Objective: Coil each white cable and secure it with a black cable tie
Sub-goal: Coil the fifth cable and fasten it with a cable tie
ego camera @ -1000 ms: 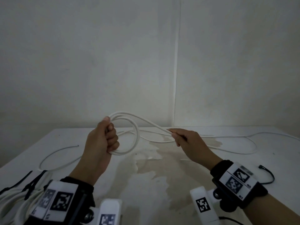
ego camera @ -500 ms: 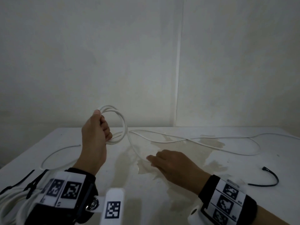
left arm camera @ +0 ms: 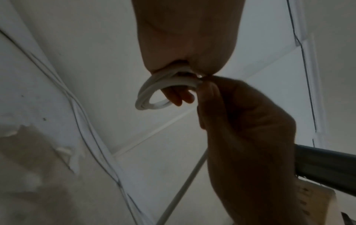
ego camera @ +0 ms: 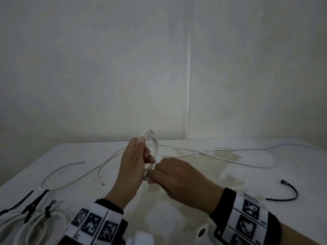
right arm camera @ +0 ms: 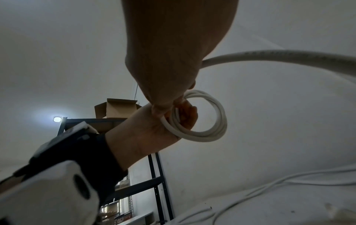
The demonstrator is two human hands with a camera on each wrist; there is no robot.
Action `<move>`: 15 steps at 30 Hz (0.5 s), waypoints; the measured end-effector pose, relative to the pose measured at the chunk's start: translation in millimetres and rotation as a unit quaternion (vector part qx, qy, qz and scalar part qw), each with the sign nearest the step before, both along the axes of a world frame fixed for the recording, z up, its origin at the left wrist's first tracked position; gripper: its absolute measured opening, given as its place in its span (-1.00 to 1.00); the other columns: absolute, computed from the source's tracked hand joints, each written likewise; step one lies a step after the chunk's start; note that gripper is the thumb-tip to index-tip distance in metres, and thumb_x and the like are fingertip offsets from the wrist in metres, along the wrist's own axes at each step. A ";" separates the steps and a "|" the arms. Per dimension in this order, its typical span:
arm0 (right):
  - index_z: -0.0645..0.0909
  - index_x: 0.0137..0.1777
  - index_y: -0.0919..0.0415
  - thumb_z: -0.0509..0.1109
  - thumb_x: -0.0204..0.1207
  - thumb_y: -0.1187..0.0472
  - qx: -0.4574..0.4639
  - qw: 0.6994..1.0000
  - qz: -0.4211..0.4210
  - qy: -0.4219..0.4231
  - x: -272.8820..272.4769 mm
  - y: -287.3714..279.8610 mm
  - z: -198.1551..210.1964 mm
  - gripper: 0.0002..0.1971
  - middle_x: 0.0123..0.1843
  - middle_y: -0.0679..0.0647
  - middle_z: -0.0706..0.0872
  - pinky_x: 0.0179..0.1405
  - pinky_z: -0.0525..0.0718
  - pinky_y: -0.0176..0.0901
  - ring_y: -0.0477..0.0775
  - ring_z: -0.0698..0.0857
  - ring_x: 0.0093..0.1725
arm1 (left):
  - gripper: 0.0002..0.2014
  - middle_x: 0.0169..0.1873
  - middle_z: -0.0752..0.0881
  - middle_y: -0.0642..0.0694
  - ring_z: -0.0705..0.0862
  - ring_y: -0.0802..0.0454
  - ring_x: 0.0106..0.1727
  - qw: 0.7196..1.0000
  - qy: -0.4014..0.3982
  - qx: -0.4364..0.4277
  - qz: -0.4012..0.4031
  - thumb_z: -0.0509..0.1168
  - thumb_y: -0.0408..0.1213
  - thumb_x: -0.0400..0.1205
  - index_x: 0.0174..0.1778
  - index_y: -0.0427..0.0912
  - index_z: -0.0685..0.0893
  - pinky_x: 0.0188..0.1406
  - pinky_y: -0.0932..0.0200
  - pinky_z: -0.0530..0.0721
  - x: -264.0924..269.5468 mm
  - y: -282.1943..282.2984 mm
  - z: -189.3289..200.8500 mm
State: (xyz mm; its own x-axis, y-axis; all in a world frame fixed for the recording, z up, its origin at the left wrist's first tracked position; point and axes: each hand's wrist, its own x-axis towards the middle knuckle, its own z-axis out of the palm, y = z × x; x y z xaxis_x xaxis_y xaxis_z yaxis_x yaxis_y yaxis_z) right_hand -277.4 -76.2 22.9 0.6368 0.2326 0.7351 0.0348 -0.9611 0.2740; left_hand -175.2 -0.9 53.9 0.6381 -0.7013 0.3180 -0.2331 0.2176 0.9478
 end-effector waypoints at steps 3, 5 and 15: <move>0.65 -0.23 0.27 0.31 0.48 0.27 0.018 1.000 0.014 -0.013 -2.7 -2.1 4.5 -0.88 -0.36 0.12 0.64 -0.36 0.31 -0.21 -0.02 0.37 -0.36 | -0.67 -0.48 0.39 -0.10 0.38 0.23 -0.63 0.999 -0.023 0.022 -0.041 -0.01 -0.15 0.73 -0.32 -0.23 0.37 -0.70 0.38 0.38 -8.3 1.4 -2.9; 0.64 -0.24 0.31 0.25 0.56 0.24 0.043 0.998 0.025 -0.039 -6.6 -3.6 10.3 -0.78 -0.38 0.14 0.61 -0.38 0.36 -0.18 -0.02 0.34 -0.35 | -0.67 -0.48 0.41 -0.09 0.38 0.24 -0.59 0.997 -0.049 0.032 -0.045 0.00 -0.16 0.72 -0.32 -0.23 0.39 -0.62 0.42 0.40 -10.2 3.0 -5.0; 0.44 -0.11 0.18 0.21 0.60 0.22 0.059 0.995 0.047 -0.072 -11.0 -14.6 24.9 -0.93 -0.33 0.13 0.66 -0.31 0.43 -0.25 -0.01 0.45 -0.31 | -0.63 -0.68 0.37 0.10 0.30 0.21 -0.65 0.993 -0.030 0.054 -0.099 0.02 -0.17 0.71 -0.44 -0.14 0.37 -0.65 0.37 0.31 -17.4 12.0 1.3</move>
